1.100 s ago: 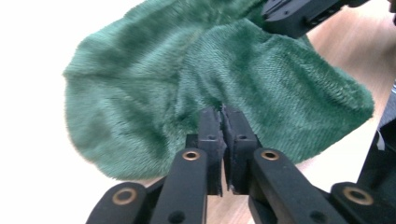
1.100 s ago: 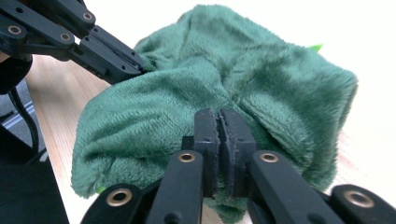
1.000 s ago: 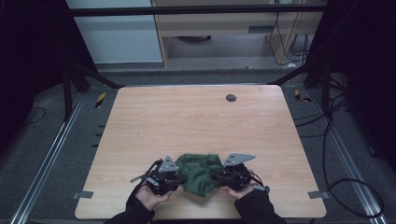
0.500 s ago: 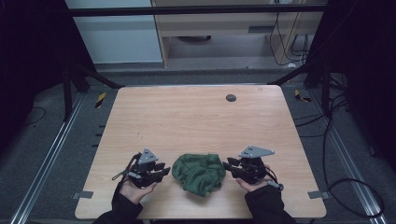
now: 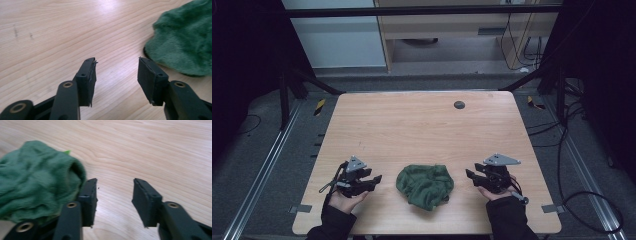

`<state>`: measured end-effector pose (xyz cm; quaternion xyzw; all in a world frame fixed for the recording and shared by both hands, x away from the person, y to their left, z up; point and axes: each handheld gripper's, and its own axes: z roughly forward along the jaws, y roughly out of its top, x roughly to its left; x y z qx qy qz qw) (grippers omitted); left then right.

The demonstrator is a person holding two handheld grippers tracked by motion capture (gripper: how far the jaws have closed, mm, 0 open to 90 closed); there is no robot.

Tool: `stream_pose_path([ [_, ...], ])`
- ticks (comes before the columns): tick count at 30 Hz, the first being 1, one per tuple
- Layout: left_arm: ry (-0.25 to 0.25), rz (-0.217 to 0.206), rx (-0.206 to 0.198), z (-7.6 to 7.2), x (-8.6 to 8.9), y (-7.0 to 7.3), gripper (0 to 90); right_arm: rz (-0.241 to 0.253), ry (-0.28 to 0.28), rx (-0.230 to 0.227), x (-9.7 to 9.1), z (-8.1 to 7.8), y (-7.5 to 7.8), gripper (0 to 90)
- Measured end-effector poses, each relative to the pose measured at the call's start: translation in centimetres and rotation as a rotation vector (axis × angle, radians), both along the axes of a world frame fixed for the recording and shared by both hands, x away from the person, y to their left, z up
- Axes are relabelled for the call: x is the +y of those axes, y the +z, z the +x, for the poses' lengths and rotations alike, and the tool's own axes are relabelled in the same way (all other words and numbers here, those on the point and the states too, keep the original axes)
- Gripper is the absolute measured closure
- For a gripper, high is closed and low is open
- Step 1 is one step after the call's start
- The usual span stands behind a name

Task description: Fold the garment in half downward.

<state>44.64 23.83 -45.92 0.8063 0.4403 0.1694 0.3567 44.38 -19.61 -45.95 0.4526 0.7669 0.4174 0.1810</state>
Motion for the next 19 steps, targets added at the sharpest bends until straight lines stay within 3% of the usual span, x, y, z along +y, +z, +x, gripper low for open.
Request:
stream_pose_path([
  [4, 0.031, 0.012, -0.014, 0.3, 1.0, -0.3, 42.5, -0.009, -0.045, -0.001, -0.9, 0.4, -0.6, 43.7],
  [12, 0.091, 0.023, -0.003, 1.3, 3.1, -1.1, 37.5, -0.034, -0.092, 0.017, -2.2, 1.0, -1.2, 31.7],
  [19, 0.118, 0.028, -0.008, 1.7, 4.2, -1.3, 33.9, -0.046, -0.123, 0.032, -2.9, 1.3, -1.5, 25.6],
])
